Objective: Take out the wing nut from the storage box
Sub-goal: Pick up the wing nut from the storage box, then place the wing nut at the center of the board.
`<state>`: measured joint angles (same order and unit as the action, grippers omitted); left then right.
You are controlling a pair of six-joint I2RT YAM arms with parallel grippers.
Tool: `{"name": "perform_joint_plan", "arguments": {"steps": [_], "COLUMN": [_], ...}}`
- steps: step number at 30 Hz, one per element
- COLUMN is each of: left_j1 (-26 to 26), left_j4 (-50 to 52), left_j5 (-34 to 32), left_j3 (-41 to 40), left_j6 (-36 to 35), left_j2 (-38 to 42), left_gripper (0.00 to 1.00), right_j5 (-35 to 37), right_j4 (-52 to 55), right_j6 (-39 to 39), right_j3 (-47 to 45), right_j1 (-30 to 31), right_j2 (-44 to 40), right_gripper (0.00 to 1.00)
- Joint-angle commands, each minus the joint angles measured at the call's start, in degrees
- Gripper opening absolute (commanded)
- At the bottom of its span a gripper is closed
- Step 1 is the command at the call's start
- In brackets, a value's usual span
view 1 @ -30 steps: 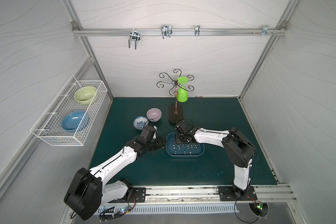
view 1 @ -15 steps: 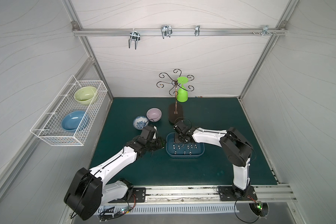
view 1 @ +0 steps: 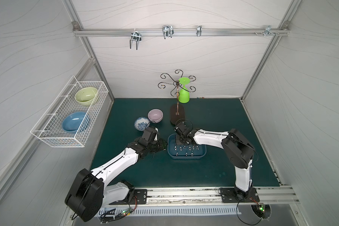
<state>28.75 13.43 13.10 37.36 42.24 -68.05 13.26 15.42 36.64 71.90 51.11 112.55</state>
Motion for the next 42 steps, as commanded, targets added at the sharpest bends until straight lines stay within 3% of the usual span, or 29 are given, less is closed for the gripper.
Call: {"name": "perform_joint_plan", "arguments": {"steps": [1, 12, 18, 22, 28, 32, 35, 42], "left_j1": [-0.28, -0.28, 1.33, 5.77, 13.26, 16.31, 17.70, 18.76], "left_j4": [-2.46, -3.61, -5.17, -5.09, -7.40, -11.88, -12.03, -10.95], "left_j5": [0.78, 2.29, 4.91, 4.65, 7.57, 11.24, 12.01, 12.68], "left_j3": [0.08, 1.65, 4.88, 10.06, 18.73, 22.06, 24.56, 27.02], "left_j6": [0.21, 0.69, 1.11, -0.50, -0.51, 2.24, 2.29, 1.68], "left_j2": [-1.02, -3.19, -6.74, -9.61, -18.79, -24.93, -28.14, -29.50], "left_gripper": [0.45, 0.45, 0.44, 0.45, 0.44, 0.44, 0.43, 0.43], "right_j5": [1.45, 4.03, 7.76, 8.72, 6.50, 3.90, 1.16, -1.14], "right_j4": [-0.28, -0.10, 1.93, 3.33, 2.66, 0.44, -0.83, -2.40], "right_j6": [-0.79, -2.83, -4.47, -5.84, -7.05, -7.80, -7.07, -5.88], "right_j3": [-1.12, -3.28, -7.77, -11.79, -18.54, -20.68, -20.74, -20.22], "right_j1": [0.63, 1.45, -0.20, -6.13, -23.46, -32.48, -35.84, -36.87], "right_j2": [-2.36, -8.58, -17.42, -23.98, -29.72, -28.63, -25.67, -19.26], "right_gripper": [0.00, 0.00, 0.00, 0.00, 0.00, 0.00, 0.00, 0.00]}}
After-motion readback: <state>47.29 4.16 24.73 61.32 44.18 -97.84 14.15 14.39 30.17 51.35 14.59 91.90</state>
